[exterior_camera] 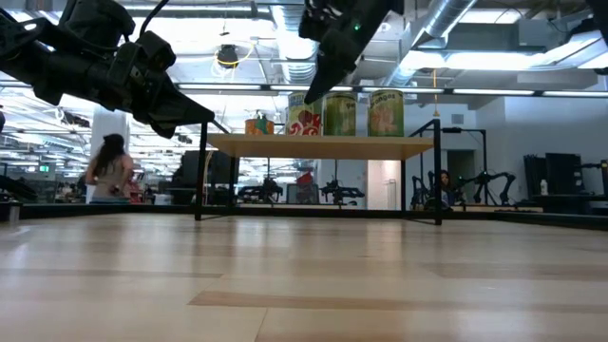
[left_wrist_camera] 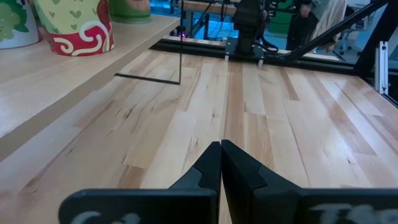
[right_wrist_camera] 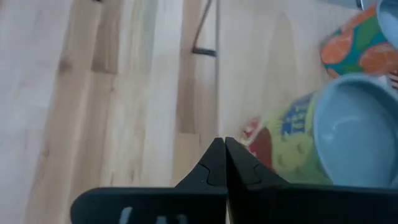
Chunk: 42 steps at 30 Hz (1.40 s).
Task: Pick and place cans onto a shelf
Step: Adjust the canned fruits on the shelf
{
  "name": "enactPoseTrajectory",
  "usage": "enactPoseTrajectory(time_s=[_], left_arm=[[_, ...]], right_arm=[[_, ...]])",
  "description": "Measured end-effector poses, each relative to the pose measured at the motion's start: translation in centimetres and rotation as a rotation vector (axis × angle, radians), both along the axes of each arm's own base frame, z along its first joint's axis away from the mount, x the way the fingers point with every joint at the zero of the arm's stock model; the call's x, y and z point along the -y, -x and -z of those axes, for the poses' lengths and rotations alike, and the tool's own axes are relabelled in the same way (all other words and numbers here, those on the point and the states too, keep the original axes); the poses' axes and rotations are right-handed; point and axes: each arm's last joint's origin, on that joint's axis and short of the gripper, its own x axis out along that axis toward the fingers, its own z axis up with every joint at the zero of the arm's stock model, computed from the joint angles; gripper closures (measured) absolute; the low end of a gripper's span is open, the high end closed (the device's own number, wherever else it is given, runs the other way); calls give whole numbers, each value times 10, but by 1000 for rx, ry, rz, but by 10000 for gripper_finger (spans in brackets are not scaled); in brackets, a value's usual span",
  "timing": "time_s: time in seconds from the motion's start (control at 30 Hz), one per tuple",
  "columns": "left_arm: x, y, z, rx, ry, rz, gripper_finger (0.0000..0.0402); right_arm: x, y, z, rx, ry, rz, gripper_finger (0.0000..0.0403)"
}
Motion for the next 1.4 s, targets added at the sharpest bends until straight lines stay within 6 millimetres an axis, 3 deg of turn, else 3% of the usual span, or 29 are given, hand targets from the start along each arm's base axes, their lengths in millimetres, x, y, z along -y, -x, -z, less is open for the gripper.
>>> enactPoseTrajectory(time_s=[0.23, 0.57, 0.73, 1.4], left_arm=[[0, 0, 0, -1, 0, 0, 401], [0, 0, 0, 0, 0, -1, 401], [0, 0, 0, 0, 0, 0, 401], [0, 0, 0, 1, 0, -1, 401]], right_arm=[[12, 1, -5, 53, 11, 38, 397], [3, 10, -9, 1, -8, 27, 397], [12, 6, 0, -25, 16, 49, 397], [25, 3, -6, 58, 60, 89, 397]])
